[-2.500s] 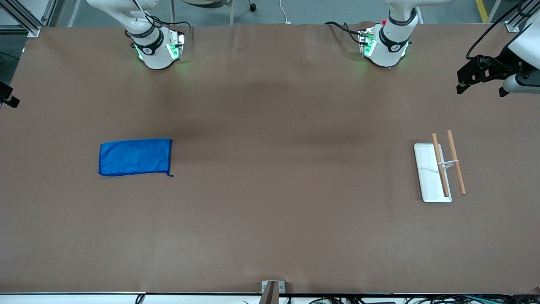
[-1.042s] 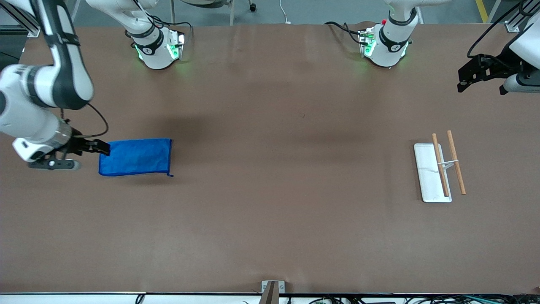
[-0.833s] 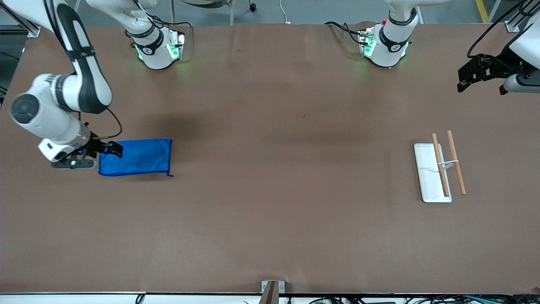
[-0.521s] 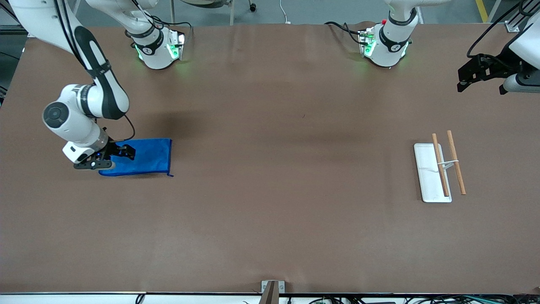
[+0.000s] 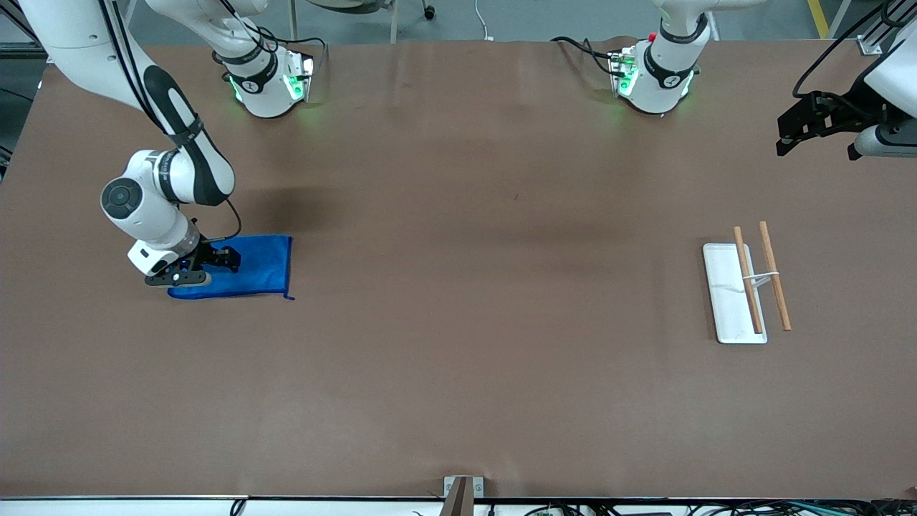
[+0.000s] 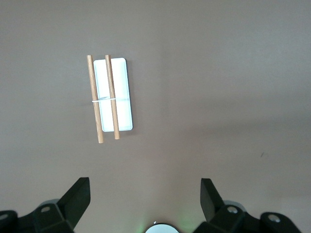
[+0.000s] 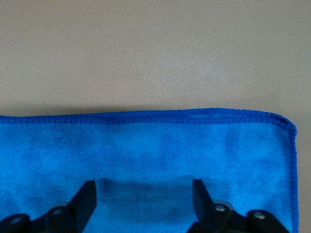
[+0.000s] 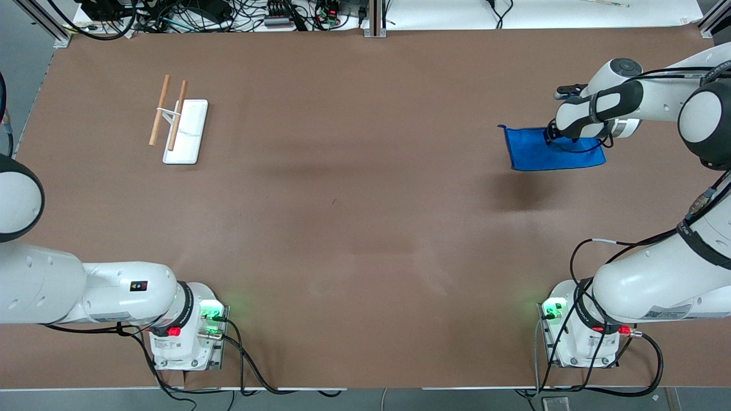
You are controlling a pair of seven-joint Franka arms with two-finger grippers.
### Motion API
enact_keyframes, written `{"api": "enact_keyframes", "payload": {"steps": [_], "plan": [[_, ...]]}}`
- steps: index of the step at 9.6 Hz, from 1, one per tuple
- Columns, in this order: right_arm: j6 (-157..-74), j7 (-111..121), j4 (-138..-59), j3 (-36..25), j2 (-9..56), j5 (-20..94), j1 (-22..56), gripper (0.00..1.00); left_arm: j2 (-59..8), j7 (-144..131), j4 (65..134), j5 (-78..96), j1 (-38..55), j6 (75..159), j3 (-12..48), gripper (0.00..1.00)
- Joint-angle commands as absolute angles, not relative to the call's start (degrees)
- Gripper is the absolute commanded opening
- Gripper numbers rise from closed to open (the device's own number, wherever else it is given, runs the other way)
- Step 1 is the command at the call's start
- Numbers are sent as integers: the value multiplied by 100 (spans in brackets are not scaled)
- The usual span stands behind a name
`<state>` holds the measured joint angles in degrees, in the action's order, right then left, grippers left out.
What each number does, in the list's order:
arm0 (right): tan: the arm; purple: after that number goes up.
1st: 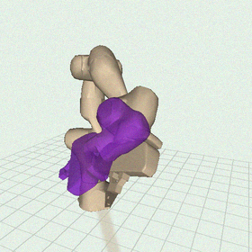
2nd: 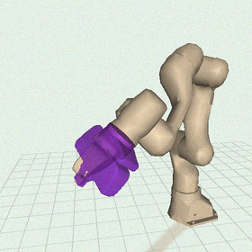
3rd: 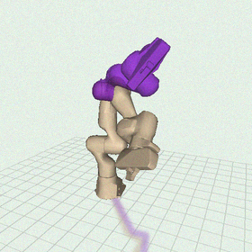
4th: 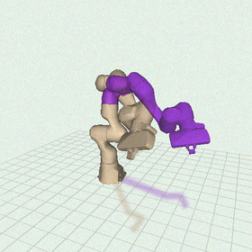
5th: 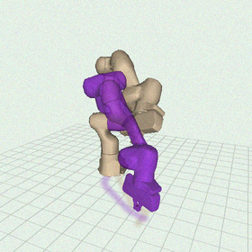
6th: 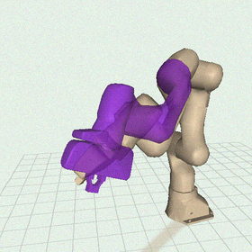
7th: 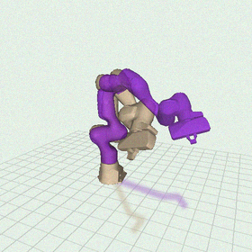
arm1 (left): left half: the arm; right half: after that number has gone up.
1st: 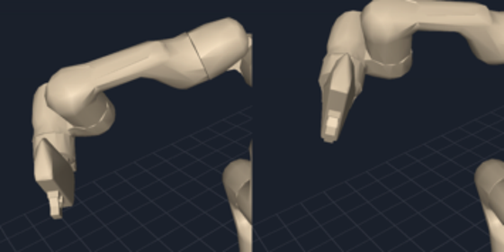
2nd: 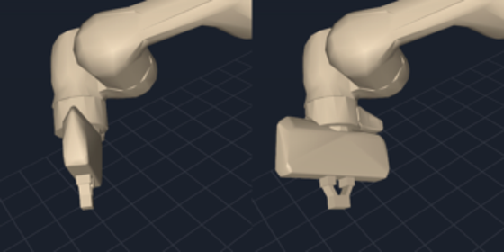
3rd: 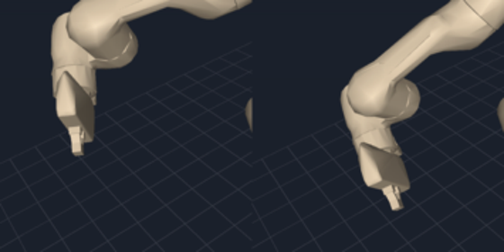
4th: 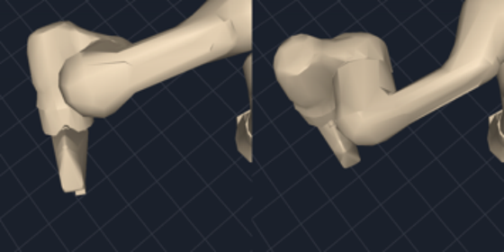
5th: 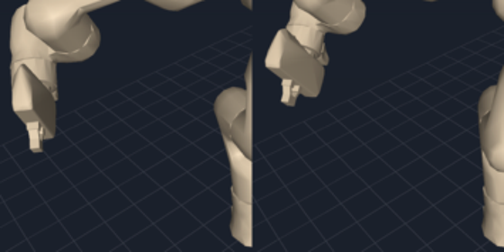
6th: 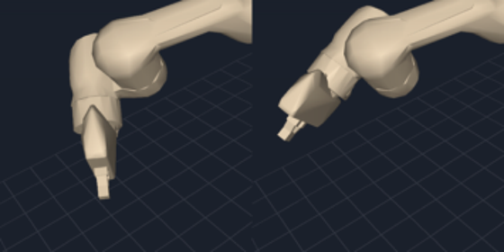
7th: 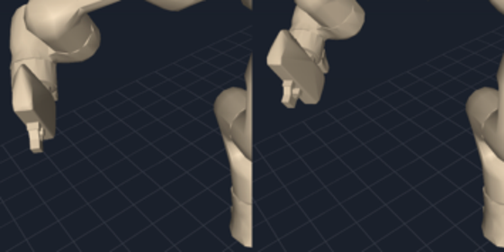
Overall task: Right arm passes towel to left arm to hang
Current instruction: 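Close the right gripper on the blue towel's edge, then lift the towel with the right gripper while the left gripper approaches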
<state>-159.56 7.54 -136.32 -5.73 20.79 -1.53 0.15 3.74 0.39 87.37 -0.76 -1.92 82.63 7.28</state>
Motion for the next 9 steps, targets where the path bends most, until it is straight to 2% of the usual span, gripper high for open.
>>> {"api": "enact_keyframes", "payload": {"steps": [1, 2, 3, 5, 8, 9], "plan": [[-16093, 800, -13746, -545, 2092, -176, -62, 26, 334, 79, 8824, -9, -202, 8183, 729, 100], [-16075, 765, -13737, -545, 2083, -176, -62, 2, 334, 88, 8833, 0, -211, 8183, 729, 100], [-16040, 739, -13737, -536, 2083, -167, -70, 0, 334, 88, 8824, -9, -211, 8183, 721, 100], [-15324, 738, -13563, -536, 1882, -158, -18, 0, 334, 88, 8833, -9, -220, 8183, 721, 100], [-12990, 738, -12450, -475, 1328, -158, 17, 0, 325, 88, 8842, 0, -228, 8174, 721, 100], [-12442, 712, -12080, -353, 1188, -150, 18, 0, 334, 88, 8833, -9, -220, 8174, 721, 100]]}}
